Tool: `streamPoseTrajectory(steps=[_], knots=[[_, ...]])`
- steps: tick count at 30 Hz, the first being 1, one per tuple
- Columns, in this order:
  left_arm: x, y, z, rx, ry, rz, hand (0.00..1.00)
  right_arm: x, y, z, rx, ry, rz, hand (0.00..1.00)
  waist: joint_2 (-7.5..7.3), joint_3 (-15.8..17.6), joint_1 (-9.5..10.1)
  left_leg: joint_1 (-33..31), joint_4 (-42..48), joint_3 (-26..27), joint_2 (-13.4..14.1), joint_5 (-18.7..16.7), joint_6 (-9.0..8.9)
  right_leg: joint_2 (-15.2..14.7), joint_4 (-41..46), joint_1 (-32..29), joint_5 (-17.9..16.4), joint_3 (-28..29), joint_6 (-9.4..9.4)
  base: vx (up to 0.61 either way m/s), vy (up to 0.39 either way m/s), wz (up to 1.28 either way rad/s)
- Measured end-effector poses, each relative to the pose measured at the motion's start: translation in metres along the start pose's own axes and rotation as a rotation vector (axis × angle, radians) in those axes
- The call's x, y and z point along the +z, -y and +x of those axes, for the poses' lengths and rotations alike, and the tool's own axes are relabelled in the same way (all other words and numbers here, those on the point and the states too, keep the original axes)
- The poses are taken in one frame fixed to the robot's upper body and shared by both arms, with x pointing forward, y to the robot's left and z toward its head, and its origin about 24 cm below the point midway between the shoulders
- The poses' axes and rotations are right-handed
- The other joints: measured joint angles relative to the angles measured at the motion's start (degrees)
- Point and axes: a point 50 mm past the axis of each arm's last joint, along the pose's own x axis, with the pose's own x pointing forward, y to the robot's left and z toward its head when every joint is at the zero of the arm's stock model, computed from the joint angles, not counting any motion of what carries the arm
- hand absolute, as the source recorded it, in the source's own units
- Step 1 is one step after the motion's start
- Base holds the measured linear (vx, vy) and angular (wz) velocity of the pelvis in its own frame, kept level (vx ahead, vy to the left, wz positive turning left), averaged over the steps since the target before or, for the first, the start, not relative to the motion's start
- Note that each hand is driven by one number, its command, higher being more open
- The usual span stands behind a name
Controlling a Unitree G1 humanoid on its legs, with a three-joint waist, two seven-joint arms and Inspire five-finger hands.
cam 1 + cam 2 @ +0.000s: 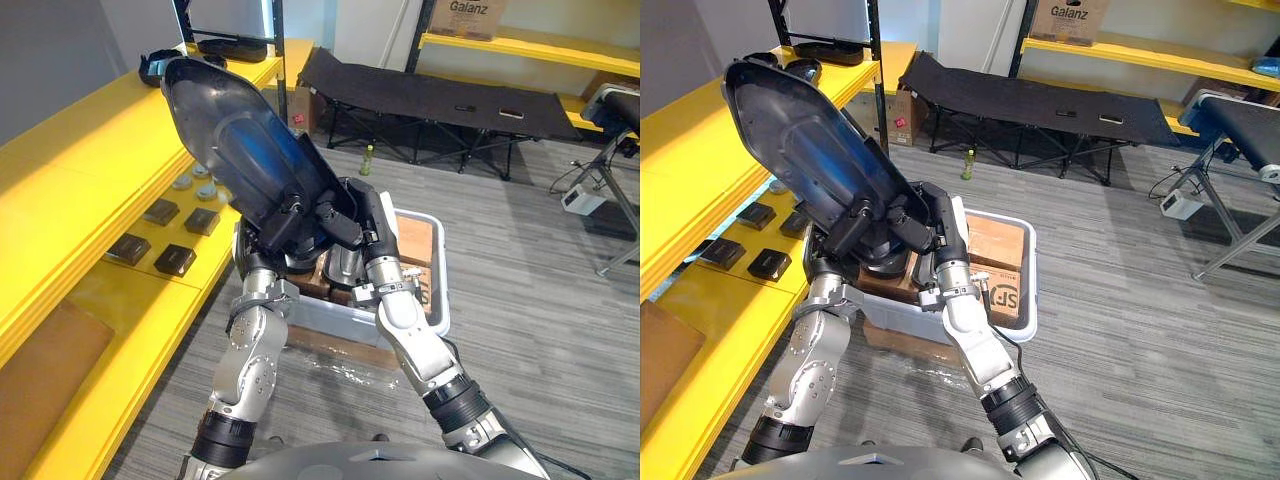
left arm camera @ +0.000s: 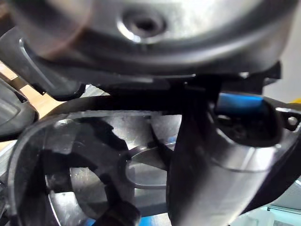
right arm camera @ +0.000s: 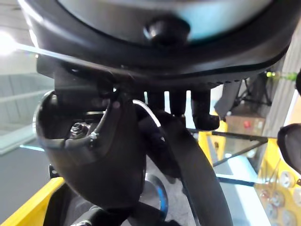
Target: Walk over and take three plastic housings, then place them on the shelf
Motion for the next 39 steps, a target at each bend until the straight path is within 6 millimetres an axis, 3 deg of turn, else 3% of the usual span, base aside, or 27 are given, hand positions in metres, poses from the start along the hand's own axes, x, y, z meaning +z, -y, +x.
streamPoseTrajectory(steps=[1, 2, 8, 17, 20, 24, 28, 32, 36, 39], knots=[[0.0, 0.0, 0.0, 0.0, 0.0, 0.0, 0.0, 0.0, 0.0, 0.0, 0.0, 0.0, 0.0, 0.0, 0.0, 0.0, -0.07, 0.0, 0.0, 0.0, 0.0, 0.0, 0.0, 0.0, 0.0, 0.0, 0.0, 0.0, -0.01, 0.0, 0.0, 0.0], [0.0, 0.0, 0.0, 0.0, 0.0, -0.001, 0.0, 0.0, 0.0, 0.0, 0.0, 0.0, 0.0, 1.0, 0.01, 0.0, -0.16, 0.1, -0.1, 0.0, 0.0, 0.0, -0.01, 0.0, 0.0, 0.0, 0.0, 0.0, -0.06, 0.0, 0.0, 0.0], [0.003, -0.002, 0.001, 0.02, 0.02, -0.005, 0.0, 0.003, -0.007, -0.003, 0.051, 0.025, 0.023, 1.0, 0.46, -0.4, -0.48, 0.1, -0.1, 0.3, 0.2, -0.1, -0.08, 0.2, 0.0, -0.1, -0.2, 0.2, -0.25, 0.0, 0.0, -0.02], [0.011, -0.002, 0.002, 0.061, 0.104, 0.099, 0.0, -0.001, -0.013, -0.013, 0.042, -0.042, 0.218, 1.0, 0.62, -1.2, -0.29, 0.2, -0.1, 0.3, 0.1, -0.1, -0.08, 0.2, 0.0, -0.1, -0.2, 0.3, -0.23, 0.0, 0.0, 0.0], [0.021, -0.004, 0.001, 0.112, 0.174, 0.16, 0.0, -0.002, -0.009, -0.019, 0.009, -0.065, 0.296, 1.0, 0.63, -1.2, -0.32, 0.2, -0.1, 0.6, 0.2, -0.2, -0.13, 0.3, 0.0, -0.2, -0.2, 0.5, -0.29, 0.0, 0.0, -0.04], [0.041, -0.014, 0.0, 0.244, 0.305, 0.229, 0.0, 0.017, 0.004, -0.027, -0.043, -0.001, 0.42, 1.0, 0.66, -1.2, -0.54, 0.5, 0.0, 1.1, 0.5, -0.4, -0.49, 0.8, 0.0, -0.3, -0.4, 1.3, -0.45, 0.0, -0.001, -0.1], [0.052, -0.029, -0.001, 0.393, 0.386, 0.284, 0.0, 0.026, 0.017, -0.03, -0.094, 0.046, 0.433, 1.0, 0.76, -1.3, -1.01, 0.5, 0.0, 1.6, 0.7, -0.5, -0.63, 1.1, 0.0, -0.5, -0.4, 1.7, -0.55, -0.01, 0.003, -0.07], [0.058, -0.036, -0.002, 0.446, 0.435, 0.341, 0.0, 0.018, 0.026, -0.036, -0.134, 0.012, 0.414, 1.0, 0.84, -1.2, -1.46, 0.5, -0.1, 2.3, 0.9, -0.6, -0.65, 1.2, 0.0, -1.0, -0.4, 2.3, -0.54, 0.0, 0.013, -0.07], [0.058, -0.036, -0.003, 0.387, 0.44, 0.375, 0.0, 0.0, 0.036, -0.047, -0.156, -0.076, 0.389, 1.0, 0.96, -1.2, -1.82, 0.5, -0.1, 3.3, 1.1, -0.9, -0.65, 1.3, 0.0, -1.5, -0.4, 3.4, -0.47, 0.0, 0.009, -0.13], [0.053, -0.043, -0.009, 0.343, 0.407, 0.4, 0.0, -0.028, 0.063, -0.064, -0.273, -0.202, 0.351, 1.0, 1.35, -1.0, -1.9, 0.6, -0.1, 3.9, 1.1, -1.1, -0.6, 1.4, 0.0, -1.8, -0.3, 3.9, -0.43, 0.0, 0.016, -0.09]])
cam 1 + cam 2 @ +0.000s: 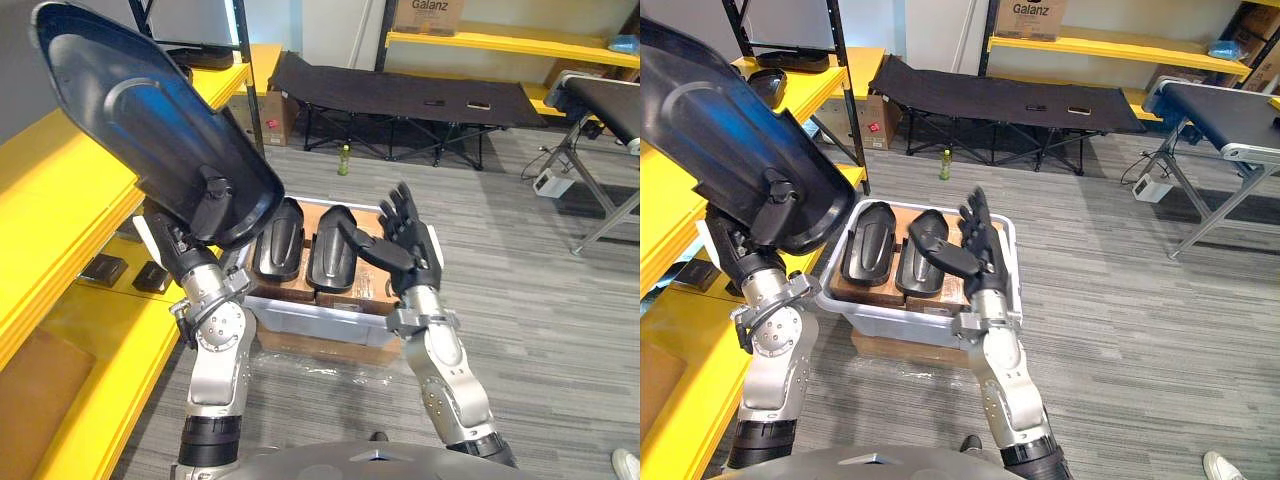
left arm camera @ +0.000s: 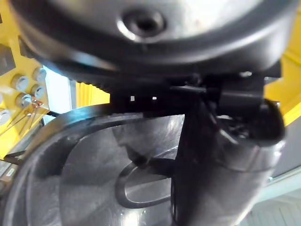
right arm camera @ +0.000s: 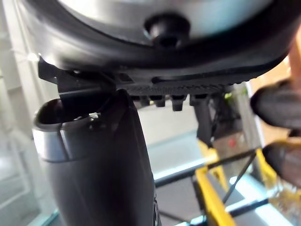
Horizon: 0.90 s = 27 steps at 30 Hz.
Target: Walk over and take three plastic housings, then place them on the shelf
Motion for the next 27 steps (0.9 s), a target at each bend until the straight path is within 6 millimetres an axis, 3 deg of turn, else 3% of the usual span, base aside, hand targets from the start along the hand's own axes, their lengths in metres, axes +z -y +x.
streamPoseTrajectory(steps=[2, 4, 6, 8, 10, 17, 21, 27], knots=[[-0.008, -0.016, -0.009, -0.009, -0.032, 0.032, 0.0, -0.014, 0.037, -0.01, -0.143, -0.065, -0.026, 1.0, 0.88, 0.4, -0.04, 0.0, -0.1, 0.5, 0.1, -0.3, 0.02, 0.1, 0.0, -0.3, 0.0, 0.7, 0.04, 0.01, 0.018, -0.14], [-0.013, -0.028, -0.015, -0.011, -0.062, 0.04, 0.0, -0.019, 0.059, -0.019, -0.226, -0.099, -0.047, 1.0, 1.45, 0.6, -0.05, 0.0, -0.1, 0.8, 0.1, -0.4, -0.01, 0.2, 0.0, -0.7, 0.0, 1.3, 0.04, 0.01, 0.012, -0.14], [-0.013, -0.039, -0.019, -0.014, -0.074, 0.05, 0.0, -0.022, 0.074, -0.027, -0.284, -0.116, -0.058, 1.0, 1.56, 0.7, -0.2, 0.0, 0.0, 0.8, 0.3, -0.6, -0.18, 0.5, 0.0, -0.7, 0.0, 1.4, 0.03, 0.01, 0.0, -0.07], [-0.01, -0.043, -0.02, -0.03, -0.065, 0.04, 0.0, -0.021, 0.077, -0.028, -0.279, -0.113, -0.063, 1.0, 1.55, 0.7, -0.14, -0.1, 0.1, 0.8, 0.5, -0.7, -0.22, 0.5, 0.0, -0.7, 0.0, 1.4, 0.03, 0.0, 0.0, 0.0], [-0.003, -0.044, -0.022, -0.054, -0.039, 0.022, 0.0, -0.021, 0.073, -0.026, -0.246, -0.108, -0.06, 1.0, 1.55, 0.7, 0.21, -0.2, 0.2, 0.7, 0.7, -0.8, -0.23, 0.5, 0.0, -0.7, 0.0, 1.4, 0.03, 0.0, 0.0, 0.0], [0.024, -0.051, -0.025, -0.103, 0.088, 0.0, 0.0, -0.022, 0.03, -0.009, 0.005, -0.098, -0.176, 1.0, 1.6, 1.5, 2.69, -1.5, 1.2, -3.0, 0.1, -0.8, -0.1, 0.2, 0.0, 0.7, -0.2, -2.2, -0.05, -0.02, 0.007, 0.24], [0.026, -0.061, -0.026, -0.091, 0.09, 0.014, 0.0, -0.021, 0.015, 0.005, 0.066, -0.085, -0.177, 1.0, 1.29, 1.8, 5.22, -2.6, 1.0, -6.9, -0.4, 0.4, -0.1, 0.0, 0.0, 1.5, -0.5, -5.5, -0.05, -0.01, -0.004, 0.54], [0.022, -0.094, -0.042, -0.012, 0.007, 0.046, 0.0, -0.025, -0.01, 0.012, 0.165, -0.095, -0.176, 1.0, 0.31, 2.5, 9.47, -3.5, 1.0, -10.5, -1.2, 1.0, 0.07, -0.5, 0.0, 2.8, -1.3, -8.9, 0.18, -0.02, 0.015, 0.3]])
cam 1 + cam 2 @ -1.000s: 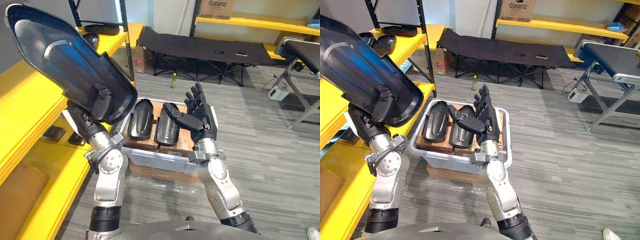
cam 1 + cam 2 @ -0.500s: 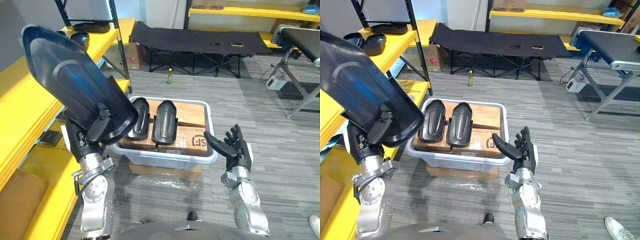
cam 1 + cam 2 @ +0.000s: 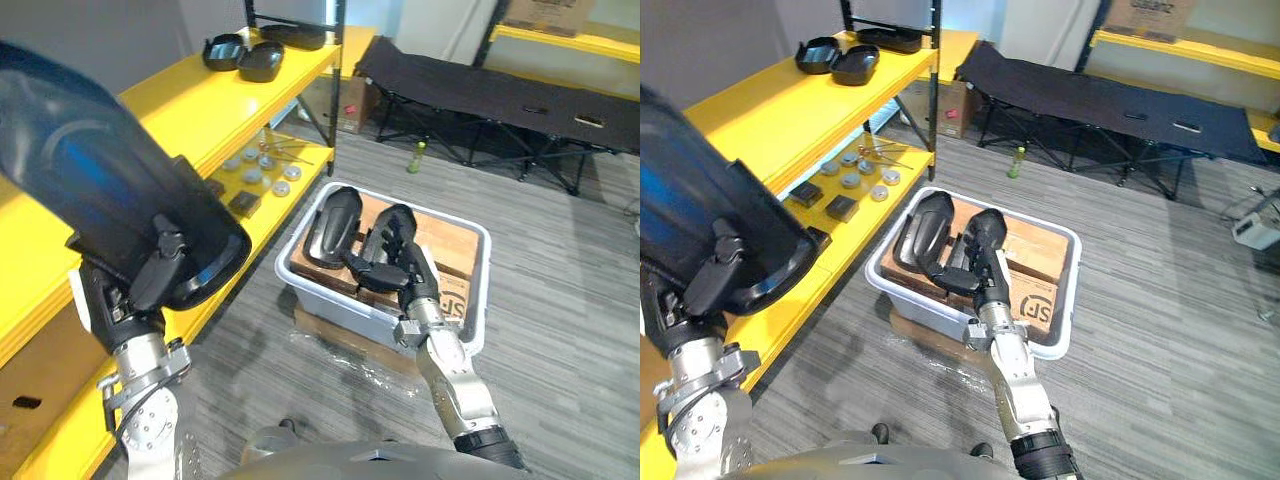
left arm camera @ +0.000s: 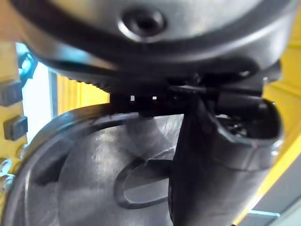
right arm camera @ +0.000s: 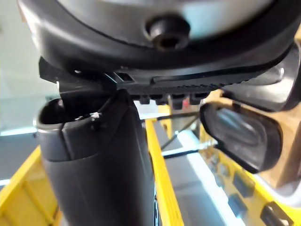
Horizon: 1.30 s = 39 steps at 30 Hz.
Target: Walk over and take three plastic housings, then place them on the shelf
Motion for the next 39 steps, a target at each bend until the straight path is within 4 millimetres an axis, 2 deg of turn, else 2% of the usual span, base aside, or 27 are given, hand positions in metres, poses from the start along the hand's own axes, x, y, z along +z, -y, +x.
streamPoseTrajectory(steps=[2, 5, 7, 8, 9, 10, 11, 12, 14, 17, 19, 21, 22, 23, 26, 29, 32, 34, 36, 39], knots=[[0.003, -0.003, -0.003, -0.007, 0.001, 0.005, 0.0, -0.001, -0.004, 0.0, 0.023, -0.006, 0.001, 1.0, -0.59, 0.3, 0.22, -0.9, 0.3, -2.2, -0.4, 0.2, 0.12, 0.0, 0.0, 0.6, -0.4, -2.0, 0.01, -0.02, -0.005, 0.57], [0.003, -0.001, -0.005, -0.054, -0.004, 0.006, 0.0, -0.002, -0.004, 0.0, 0.033, -0.018, -0.002, 1.0, -0.16, 0.7, 0.47, -2.5, 1.1, -5.7, -1.0, 0.8, -0.2, -0.2, 0.7, 1.9, -1.4, -5.8, 0.35, 0.0, -0.01, 0.76], [0.004, 0.002, -0.004, -0.107, 0.007, -0.003, 0.0, -0.002, -0.003, 0.001, 0.026, -0.022, -0.006, 1.0, 0.3, 1.1, -0.03, -3.6, 0.9, -5.7, -0.7, 0.2, 1.24, -0.5, 1.9, 2.8, -2.4, -9.6, 0.45, -0.01, -0.02, 1.09], [0.005, 0.008, -0.003, -0.165, 0.013, -0.021, 0.0, -0.001, 0.002, 0.0, -0.001, -0.021, -0.028, 1.0, 0.78, 1.7, -1.42, -4.3, 1.0, 1.0, 1.5, 1.0, 3.05, -1.0, 2.8, 3.9, -2.8, -13.3, 0.59, -0.01, 0.021, 1.66], [0.005, 0.017, -0.003, -0.234, 0.022, -0.049, 0.0, 0.0, 0.01, 0.0, -0.043, -0.017, -0.053, 1.0, 1.58, 2.3, -2.64, -5.1, 1.3, 8.5, 3.8, 2.1, 3.5, -2.0, 4.3, 4.6, -3.9, -15.9, 1.02, -0.01, 0.06, 1.72], [0.006, 0.022, -0.003, -0.269, 0.028, -0.062, 0.0, 0.0, 0.016, 0.0, -0.067, -0.016, -0.062, 1.0, 2.12, 2.4, -2.95, -5.7, 1.6, 11.9, 4.8, 2.9, 3.23, -2.4, 5.1, 4.7, -4.4, -17.0, 1.6, 0.0, 0.14, 1.49], [0.006, 0.033, -0.004, -0.317, 0.039, -0.095, 0.0, 0.002, 0.028, -0.001, -0.107, -0.012, -0.081, 1.0, 3.57, 3.0, -2.89, -5.7, 1.6, 15.0, 5.7, 5.4, 1.07, -3.1, 6.5, 5.1, -5.0, -18.3, 2.28, 0.01, 0.188, 0.92], [0.007, 0.037, -0.005, -0.34, 0.043, -0.112, 0.0, 0.003, 0.034, -0.002, -0.131, -0.012, -0.082, 1.0, 4.09, 3.3, -2.52, -5.4, 1.0, 14.5, 4.8, 6.4, 0.39, -4.2, 7.4, 5.1, -5.0, -17.8, 2.34, 0.01, 0.195, 0.63], [0.009, 0.038, -0.005, -0.338, 0.051, -0.115, 0.0, 0.003, 0.032, -0.001, -0.119, -0.006, -0.061, 1.0, 3.84, 3.8, -2.88, -4.7, 0.9, 14.9, 4.1, 6.4, 0.66, -5.3, 7.5, 5.4, -5.0, -16.4, 2.33, 0.0, 0.172, 0.02], [0.01, 0.036, -0.005, -0.327, 0.053, -0.111, 0.0, 0.004, 0.013, 0.0, -0.026, 0.01, -0.024, 1.0, 3.11, 4.1, -3.06, -3.5, 0.0, 16.7, 2.6, 5.1, 1.24, -6.7, 7.5, 5.6, -5.8, -14.6, 2.7, -0.04, 0.123, -0.21], [0.01, 0.04, -0.005, -0.389, 0.048, -0.147, 0.0, 0.006, 0.004, 0.0, 0.012, 0.032, -0.017, 1.0, 2.97, 4.2, -3.27, -4.2, 0.0, 16.4, 1.9, 5.2, 1.51, -7.2, 7.6, 5.2, -6.8, -14.4, 3.63, -0.04, 0.078, 0.13], [0.013, 0.044, -0.006, -0.438, 0.053, -0.177, 0.0, 0.008, 0.002, 0.0, 0.009, 0.05, -0.014, 1.0, 2.8, 4.0, -3.98, -6.0, 0.0, 14.1, 1.1, 5.6, 2.14, -6.9, 9.1, 3.6, -8.5, -11.4, 4.0, -0.03, 0.051, 0.67], [0.014, 0.049, -0.005, -0.474, 0.062, -0.193, 0.0, 0.012, 0.002, 0.0, -0.002, 0.069, -0.011, 1.0, 2.75, 4.0, -5.1, -7.7, 0.0, 11.3, 0.0, 6.3, 2.67, -6.2, 10.2, 2.3, -9.8, -8.0, 3.82, -0.03, 0.028, 1.04], [0.014, 0.052, -0.005, -0.493, 0.065, -0.204, 0.0, 0.014, 0.003, 0.0, -0.011, 0.078, -0.011, 1.0, 2.75, 4.0, -5.41, -8.0, -0.3, 10.1, -0.3, 6.7, 2.93, -5.9, 10.6, 1.9, -10.2, -6.8, 3.57, -0.01, 0.012, 1.06], [0.016, 0.059, -0.005, -0.546, 0.071, -0.247, 0.0, 0.016, 0.006, 0.0, -0.029, 0.085, -0.019, 1.0, 2.16, 3.7, -4.8, -8.0, -3.3, 6.6, -1.9, 10.1, 2.89, -6.1, 11.6, 2.1, -9.8, -5.6, 4.09, 0.07, 0.026, 0.69], [0.016, 0.058, -0.004, -0.54, 0.069, -0.254, 0.0, 0.016, 0.006, 0.0, -0.02, 0.088, -0.029, 1.0, 1.64, 3.6, -3.97, -8.0, -3.0, 5.6, -2.0, 10.3, 2.8, -5.9, 11.4, 3.0, -9.8, -5.5, 4.08, 0.04, -0.003, 0.33], [0.015, 0.059, -0.005, -0.527, 0.058, -0.286, 0.0, 0.018, 0.008, 0.0, -0.02, 0.103, -0.032, 1.0, 1.63, 3.6, -3.98, -8.0, -3.0, 5.0, -1.8, 10.6, 2.4, -5.1, 10.3, 3.7, -9.8, -5.1, 4.05, -0.04, -0.021, 0.07], [0.014, 0.062, -0.006, -0.532, 0.046, -0.298, 0.0, 0.018, 0.011, -0.001, -0.033, 0.103, -0.035, 1.0, 1.66, 3.7, -4.22, -8.0, -3.0, 4.8, -1.7, 11.0, 2.13, -4.6, 10.3, 3.8, -10.7, -4.1, 3.09, -0.09, -0.008, 0.03], [0.013, 0.066, -0.009, -0.549, 0.033, -0.312, 0.0, 0.016, 0.015, -0.003, -0.048, 0.094, -0.031, 1.0, 1.87, 3.8, -4.68, -7.6, -3.7, 4.3, -1.3, 11.0, 1.75, -3.9, 10.9, 3.9, -12.2, -3.5, 3.29, -0.14, -0.011, 0.07], [0.012, 0.065, -0.011, -0.547, 0.025, -0.312, 0.0, 0.014, 0.016, -0.005, -0.051, 0.087, -0.03, 1.0, 2.18, 3.9, -4.73, -7.5, -4.2, 4.5, -0.2, 11.7, 1.58, -3.1, 11.4, 3.3, -12.6, -2.8, 3.6, -0.13, -0.02, -0.05]])
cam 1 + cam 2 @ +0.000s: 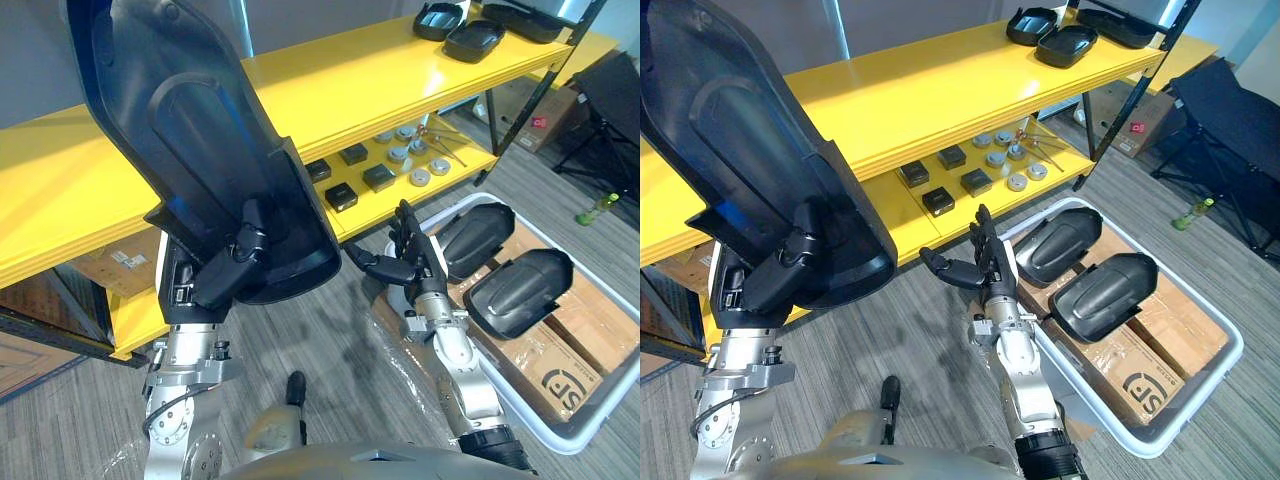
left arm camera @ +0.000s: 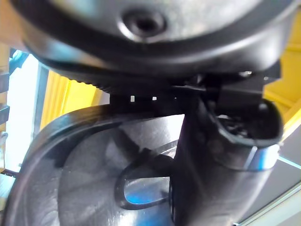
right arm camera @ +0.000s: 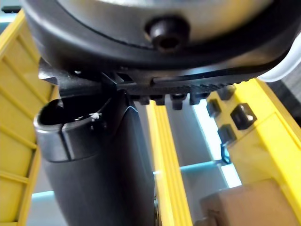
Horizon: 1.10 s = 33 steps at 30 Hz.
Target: Walk over and take three plastic housings, then place them on the shelf
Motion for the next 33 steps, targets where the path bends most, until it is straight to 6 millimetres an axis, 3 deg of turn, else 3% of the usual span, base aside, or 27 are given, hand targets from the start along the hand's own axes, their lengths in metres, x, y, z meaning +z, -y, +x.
streamPoseTrajectory(steps=[6, 13, 14, 16, 17, 18, 19, 20, 21, 22, 23, 25, 27, 28, 30, 32, 33], knots=[[0.004, -0.006, 0.0, 0.046, 0.029, 0.017, 0.0, 0.02, -0.007, 0.003, 0.032, 0.121, 0.005, 1.0, 0.17, 0.1, 0.62, -1.9, 0.5, 1.5, 0.3, 0.6, 0.57, -0.3, 1.7, -2.0, -0.3, 0.1, 0.1, -0.04, 0.011, 0.06], [0.014, -0.022, 0.001, 0.115, 0.069, 0.081, 0.0, 0.028, -0.009, 0.005, 0.005, 0.161, 0.019, 1.0, -2.02, 0.6, 3.3, -2.0, 4.0, 1.7, -3.3, -2.8, 2.22, -4.1, 2.4, 0.8, -0.5, -1.4, 0.5, 0.06, 0.055, 0.15], [0.019, -0.024, 0.001, 0.11, 0.086, 0.104, 0.0, 0.029, -0.008, 0.005, -0.005, 0.164, 0.025, 1.0, -3.11, 1.0, 3.22, -1.8, 5.9, 4.8, -4.0, -4.2, 3.42, -6.3, 2.5, 1.1, -1.7, -2.5, -1.37, 0.06, 0.135, 0.24], [0.022, -0.024, 0.001, 0.1, 0.097, 0.121, 0.0, 0.028, -0.006, 0.005, -0.016, 0.163, 0.028, 1.0, -3.56, 1.2, 3.15, -2.6, 9.9, 6.8, -4.2, -7.1, 4.02, -7.8, 3.9, 1.5, -2.9, -2.5, -3.55, 0.09, 0.115, 0.06], [0.023, -0.024, 0.002, 0.098, 0.102, 0.129, 0.0, 0.027, -0.004, 0.004, -0.02, 0.159, 0.025, 1.0, -3.66, 1.3, 3.09, -2.1, 10.8, 6.7, -4.5, -8.7, 4.66, -8.5, 7.3, 1.7, -3.2, -1.9, -6.93, 0.15, 0.122, 0.06], [0.022, -0.024, 0.002, 0.103, 0.104, 0.138, 0.0, 0.026, -0.003, 0.003, -0.021, 0.156, 0.016, 1.0, -2.65, 0.6, 2.18, -1.4, 10.4, 6.1, -4.6, -9.2, 5.29, -10.2, 15.5, -2.3, 0.8, 0.2, -10.16, 0.19, 0.21, 0.14], [0.025, -0.024, 0.003, 0.092, 0.112, 0.166, 0.0, 0.027, -0.002, 0.003, -0.023, 0.163, 0.015, 1.0, -1.89, 0.2, 1.37, -0.5, 8.9, 5.6, -4.3, -9.3, 5.65, -10.8, 22.2, -6.8, 5.4, 4.5, -10.95, 0.15, 0.217, 0.17], [0.027, -0.024, 0.004, 0.085, 0.12, 0.182, 0.0, 0.028, -0.002, 0.003, -0.023, 0.172, 0.018, 1.0, -1.87, 0.2, 1.16, 0.0, 8.2, 5.1, -4.1, -9.4, 5.81, -10.6, 24.8, -8.6, 5.2, 6.6, -10.0, 0.16, 0.207, 0.1], [0.029, -0.026, 0.009, 0.084, 0.135, 0.206, 0.0, 0.03, -0.004, 0.003, -0.02, 0.188, 0.03, 1.0, -1.96, 0.2, 0.57, 0.9, 7.0, 4.3, -4.1, -9.4, 6.24, -8.6, 28.7, -11.5, 1.8, 9.8, -6.48, 0.15, 0.122, 0.11], [0.03, -0.028, 0.011, 0.087, 0.141, 0.219, 0.0, 0.031, -0.005, 0.004, -0.013, 0.199, 0.032, 1.0, -2.04, 0.2, 0.1, 2.2, 6.0, 3.8, -4.3, -9.3, 6.48, -7.0, 29.2, -12.4, -0.4, 10.8, -5.25, 0.24, 0.17, 0.16], [0.028, -0.029, 0.013, 0.097, 0.143, 0.219, 0.0, 0.033, -0.005, 0.004, -0.008, 0.214, 0.031, 1.0, -1.65, 0.4, 0.03, 4.3, 4.6, 3.5, -4.8, -9.0, 5.97, -5.0, 27.8, -13.0, -2.7, 10.9, -4.47, 0.25, 0.152, 0.11], [0.026, -0.031, 0.017, 0.111, 0.145, 0.216, 0.0, 0.041, -0.004, 0.01, -0.001, 0.246, 0.024, 1.0, -1.58, 0.3, -0.07, 6.3, 2.7, 3.3, -5.8, -9.0, 6.02, -2.3, 23.0, -15.3, -3.8, 11.1, -4.97, 0.22, 0.106, 0.1], [0.023, -0.031, 0.021, 0.111, 0.146, 0.205, 0.0, 0.053, 0.001, 0.016, -0.01, 0.304, 0.007, 1.0, -1.35, 0.3, -0.23, 6.9, 1.9, 2.0, -6.3, -9.1, 6.19, 0.5, 17.3, -18.9, -3.3, 13.2, -4.17, 0.21, 0.034, 0.47], [0.015, -0.032, 0.022, 0.112, 0.119, 0.197, 0.0, 0.062, 0.006, 0.02, -0.034, 0.338, 0.0, 1.0, -0.76, 0.4, -1.75, 7.8, 1.9, -0.3, -7.4, -9.3, 6.4, 1.9, 13.3, -21.6, -1.6, 17.9, -2.01, 0.23, 0.004, 0.78], [0.01, -0.033, 0.021, 0.117, 0.092, 0.193, 0.0, 0.064, 0.009, 0.02, -0.053, 0.348, 0.003, 1.0, -0.82, 0.3, -1.93, 9.2, 2.0, -1.3, -8.4, -9.2, 6.72, 2.2, 11.5, -21.9, -0.6, 20.9, -0.51, 0.25, -0.019, 0.79], [0.004, -0.035, 0.019, 0.127, 0.066, 0.193, 0.0, 0.071, 0.012, 0.018, -0.067, 0.379, 0.0, 1.0, -1.09, 0.2, -2.88, 10.9, 2.7, -2.8, -9.8, -9.8, 6.62, 2.3, 8.0, -21.1, 2.9, 22.8, -1.53, 0.29, -0.038, 0.97], [0.005, -0.036, 0.019, 0.124, 0.069, 0.196, 0.0, 0.078, 0.014, 0.016, -0.067, 0.409, -0.012, 1.0, -1.2, 0.1, -3.13, 11.1, 3.9, -3.4, -10.2, -11.9, 7.2, 2.8, 6.1, -20.2, 7.2, 22.4, -2.97, 0.2, -0.047, 0.75]])
